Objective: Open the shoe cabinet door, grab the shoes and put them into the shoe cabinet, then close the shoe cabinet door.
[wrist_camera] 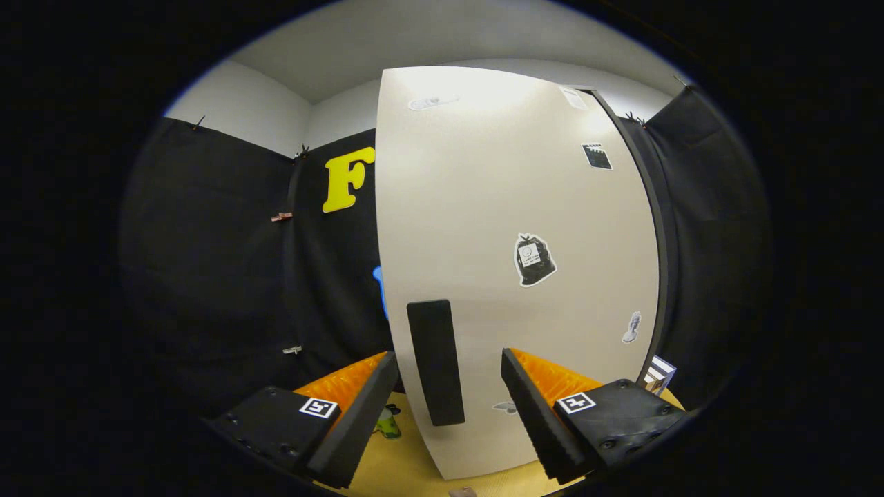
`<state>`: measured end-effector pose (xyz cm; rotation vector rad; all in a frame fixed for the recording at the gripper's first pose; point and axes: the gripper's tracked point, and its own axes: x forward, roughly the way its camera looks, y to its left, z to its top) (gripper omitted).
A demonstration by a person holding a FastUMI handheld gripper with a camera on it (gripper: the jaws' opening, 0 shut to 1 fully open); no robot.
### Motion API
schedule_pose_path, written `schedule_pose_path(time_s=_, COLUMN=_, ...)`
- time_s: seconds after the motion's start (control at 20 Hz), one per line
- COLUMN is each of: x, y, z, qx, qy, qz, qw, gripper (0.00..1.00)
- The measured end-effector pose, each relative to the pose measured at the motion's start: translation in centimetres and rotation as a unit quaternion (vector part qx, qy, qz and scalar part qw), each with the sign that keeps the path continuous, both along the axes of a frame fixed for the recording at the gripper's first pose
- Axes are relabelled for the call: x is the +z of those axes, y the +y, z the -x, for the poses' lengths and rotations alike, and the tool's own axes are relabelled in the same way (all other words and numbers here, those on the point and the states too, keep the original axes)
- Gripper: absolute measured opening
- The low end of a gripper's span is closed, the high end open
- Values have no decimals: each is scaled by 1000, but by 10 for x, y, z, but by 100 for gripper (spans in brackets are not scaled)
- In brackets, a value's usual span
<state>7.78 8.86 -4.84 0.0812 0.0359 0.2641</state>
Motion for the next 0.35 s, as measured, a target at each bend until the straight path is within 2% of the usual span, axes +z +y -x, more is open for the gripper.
schedule_pose_path(time_s=0.35, x=14, y=5, z=20, qx=-5, qy=-19, qz=13, qw=1000, gripper=99)
